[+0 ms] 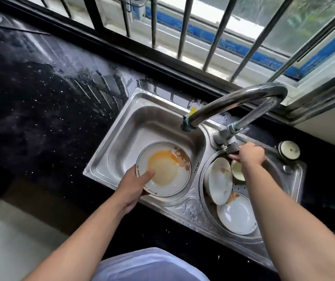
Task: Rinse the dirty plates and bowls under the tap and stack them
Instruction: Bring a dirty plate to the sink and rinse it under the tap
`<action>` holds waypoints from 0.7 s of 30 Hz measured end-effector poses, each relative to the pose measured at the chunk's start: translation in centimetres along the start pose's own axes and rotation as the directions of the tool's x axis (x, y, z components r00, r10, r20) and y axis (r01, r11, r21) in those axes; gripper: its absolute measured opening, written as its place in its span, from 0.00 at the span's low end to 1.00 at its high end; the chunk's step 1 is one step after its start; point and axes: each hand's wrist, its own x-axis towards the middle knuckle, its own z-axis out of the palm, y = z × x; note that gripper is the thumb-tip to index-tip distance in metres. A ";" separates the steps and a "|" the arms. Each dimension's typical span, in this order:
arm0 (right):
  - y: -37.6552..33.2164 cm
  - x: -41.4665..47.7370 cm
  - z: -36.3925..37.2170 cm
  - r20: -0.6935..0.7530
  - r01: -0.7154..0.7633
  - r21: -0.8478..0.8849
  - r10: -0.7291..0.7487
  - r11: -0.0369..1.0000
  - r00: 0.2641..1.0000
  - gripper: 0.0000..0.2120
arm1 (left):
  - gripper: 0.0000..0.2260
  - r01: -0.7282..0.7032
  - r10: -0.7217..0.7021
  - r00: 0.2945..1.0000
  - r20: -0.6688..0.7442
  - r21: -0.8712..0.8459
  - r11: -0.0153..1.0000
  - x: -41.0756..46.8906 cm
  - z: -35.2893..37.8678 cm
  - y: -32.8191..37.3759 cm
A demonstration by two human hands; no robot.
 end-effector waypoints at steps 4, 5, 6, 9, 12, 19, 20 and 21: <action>0.2 -0.1 0.7 -0.020 -0.088 0.210 0.094 0.974 0.995 0.40 | 0.08 0.022 -0.022 1.000 -0.007 -0.015 1.000 0.9 0.4 0.0; 0.3 0.1 0.9 0.018 -0.131 0.277 0.131 0.952 0.991 0.38 | 0.09 0.024 -0.024 1.000 -0.009 -0.014 1.000 1.1 0.4 0.1; 0.3 0.1 0.9 0.077 -0.140 0.357 0.120 0.923 0.990 0.34 | 0.09 0.026 -0.026 1.000 -0.011 -0.014 1.000 1.3 0.4 0.1; 0.8 -0.3 0.6 0.074 -0.148 0.500 0.128 0.854 0.989 0.19 | 0.12 0.042 -0.042 0.999 0.005 -0.019 0.999 1.9 0.4 0.1; 1.2 -1.7 -0.1 0.165 -0.241 0.612 0.177 0.753 0.970 0.20 | 0.13 0.052 -0.052 0.999 0.009 -0.028 0.998 2.6 0.3 0.2; 3.8 -12.0 0.9 0.080 0.194 0.274 -0.223 0.942 0.972 0.08 | 0.13 0.066 -0.064 0.997 0.048 -0.027 0.997 4.1 0.0 0.7; 3.6 -13.5 1.3 0.077 0.298 0.234 -0.324 0.925 0.943 0.07 | 0.13 0.061 -0.060 0.997 0.041 -0.018 0.998 4.2 -0.2 0.8; 3.3 -14.8 1.8 0.089 0.407 0.203 -0.431 0.890 0.898 0.09 | 0.12 0.052 -0.052 0.998 0.040 -0.007 0.999 4.4 -0.2 0.8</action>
